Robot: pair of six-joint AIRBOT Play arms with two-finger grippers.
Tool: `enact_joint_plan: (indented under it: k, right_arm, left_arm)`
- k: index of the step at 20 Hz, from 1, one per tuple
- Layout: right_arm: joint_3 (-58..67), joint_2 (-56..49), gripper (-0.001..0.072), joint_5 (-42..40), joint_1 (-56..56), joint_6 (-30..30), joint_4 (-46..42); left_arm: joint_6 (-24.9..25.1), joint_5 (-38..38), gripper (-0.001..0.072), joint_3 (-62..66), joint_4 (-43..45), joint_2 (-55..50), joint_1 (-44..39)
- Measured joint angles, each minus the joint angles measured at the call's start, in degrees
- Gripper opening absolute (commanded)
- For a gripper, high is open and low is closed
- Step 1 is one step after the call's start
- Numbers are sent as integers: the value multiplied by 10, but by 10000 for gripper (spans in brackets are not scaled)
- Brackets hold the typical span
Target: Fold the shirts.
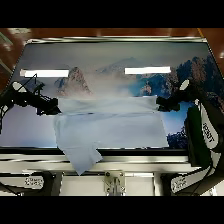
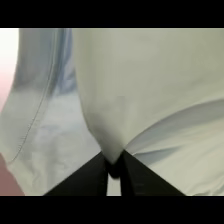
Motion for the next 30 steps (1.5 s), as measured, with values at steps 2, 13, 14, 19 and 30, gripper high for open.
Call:
enact_joint_plan:
  k: [2,13,14,19,30]
  right_arm:
    - [0,10,521,1,-1,-10,1]
    - [-18,166,521,177,-137,-86,-79]
    - [-19,172,520,181,-154,-88,-62]
    - [-24,185,520,186,-190,-95,-26]
    - [-26,147,520,154,-200,-97,-14]
  left_arm:
    - [0,-9,418,3,0,0,5]
    - [42,-137,422,-218,-8,207,121]
    - [52,-128,422,-268,-18,236,130]
    - [74,-75,422,-429,-56,301,147]
    - [82,4,495,-494,-99,237,75]
